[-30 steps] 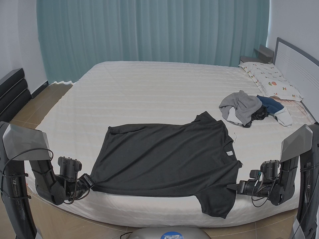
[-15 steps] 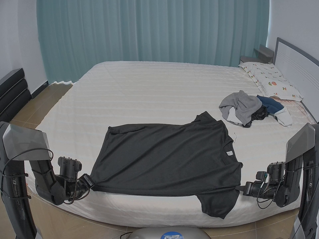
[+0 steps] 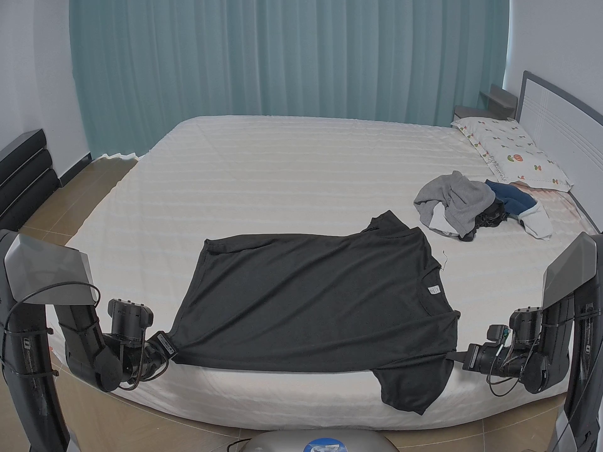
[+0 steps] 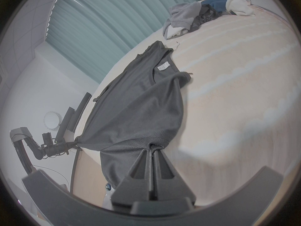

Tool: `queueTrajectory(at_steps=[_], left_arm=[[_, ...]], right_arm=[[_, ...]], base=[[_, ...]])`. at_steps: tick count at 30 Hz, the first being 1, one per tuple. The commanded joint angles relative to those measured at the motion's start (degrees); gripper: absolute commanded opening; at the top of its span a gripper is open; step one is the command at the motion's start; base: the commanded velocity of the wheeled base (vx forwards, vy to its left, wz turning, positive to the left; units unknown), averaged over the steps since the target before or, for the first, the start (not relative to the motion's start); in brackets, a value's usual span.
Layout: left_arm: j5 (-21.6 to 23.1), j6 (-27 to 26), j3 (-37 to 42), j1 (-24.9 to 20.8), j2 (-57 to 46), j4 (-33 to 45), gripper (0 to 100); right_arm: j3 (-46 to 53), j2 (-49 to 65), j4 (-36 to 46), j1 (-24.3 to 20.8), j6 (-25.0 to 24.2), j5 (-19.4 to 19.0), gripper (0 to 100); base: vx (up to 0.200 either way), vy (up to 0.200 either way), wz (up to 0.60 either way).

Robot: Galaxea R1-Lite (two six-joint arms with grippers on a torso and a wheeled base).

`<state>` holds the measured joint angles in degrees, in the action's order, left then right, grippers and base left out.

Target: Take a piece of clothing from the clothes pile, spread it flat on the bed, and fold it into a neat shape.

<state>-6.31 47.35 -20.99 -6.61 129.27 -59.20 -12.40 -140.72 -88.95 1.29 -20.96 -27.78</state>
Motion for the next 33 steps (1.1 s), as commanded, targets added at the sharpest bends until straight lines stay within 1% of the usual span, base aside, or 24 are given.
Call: queueTrajectory(at_steps=[1,5,9,10,15,20,23,28,33], left_arm=[[-0.01,0.02,-0.1,-0.07,0.37,-0.13,0],[-0.01,0.02,-0.01,-0.07,0.55,-0.13,0],[-0.01,0.02,-0.01,-0.16,0.72,-0.13,0],[-0.01,0.02,-0.01,-0.16,0.72,-0.13,0],[-0.01,0.02,-0.01,-0.25,0.81,-0.13,0],[-0.01,0.02,0.07,-0.25,0.9,-0.13,0],[-0.01,0.11,0.07,-0.25,0.81,-0.13,0],[-0.01,0.11,0.07,-0.25,0.81,-0.13,0],[-0.01,0.11,0.07,-0.25,0.81,-0.13,0]], right_arm=[[-3.69,-0.35,-0.61,-0.5,-0.14,0.18,0],[-6.41,-0.7,-0.52,-0.85,-0.14,0.36,0],[-8.34,-2.11,-0.25,-2.7,-0.14,0.45,0],[-8.61,-2.19,-0.25,-2.87,-0.14,0.45,100],[-8.7,-2.19,-0.43,-2.87,-0.14,0.36,100],[-7.03,-1.75,-0.34,-1.47,-0.14,0.1,100],[-5.27,-1.58,-0.52,-0.59,-0.14,-0.87,100],[-3.51,-1.67,-0.52,-1.12,-0.14,-3.16,100],[-4.13,-1.75,-0.52,-2.61,-0.14,-3.16,100]], base=[[0.0,0.0,0.0],[0.0,0.0,0.0],[0.0,0.0,0.0],[0.0,0.0,0.0],[0.0,0.0,0.0],[0.0,0.0,0.0],[0.0,0.0,0.0],[0.0,0.0,0.0],[0.0,0.0,0.0]])
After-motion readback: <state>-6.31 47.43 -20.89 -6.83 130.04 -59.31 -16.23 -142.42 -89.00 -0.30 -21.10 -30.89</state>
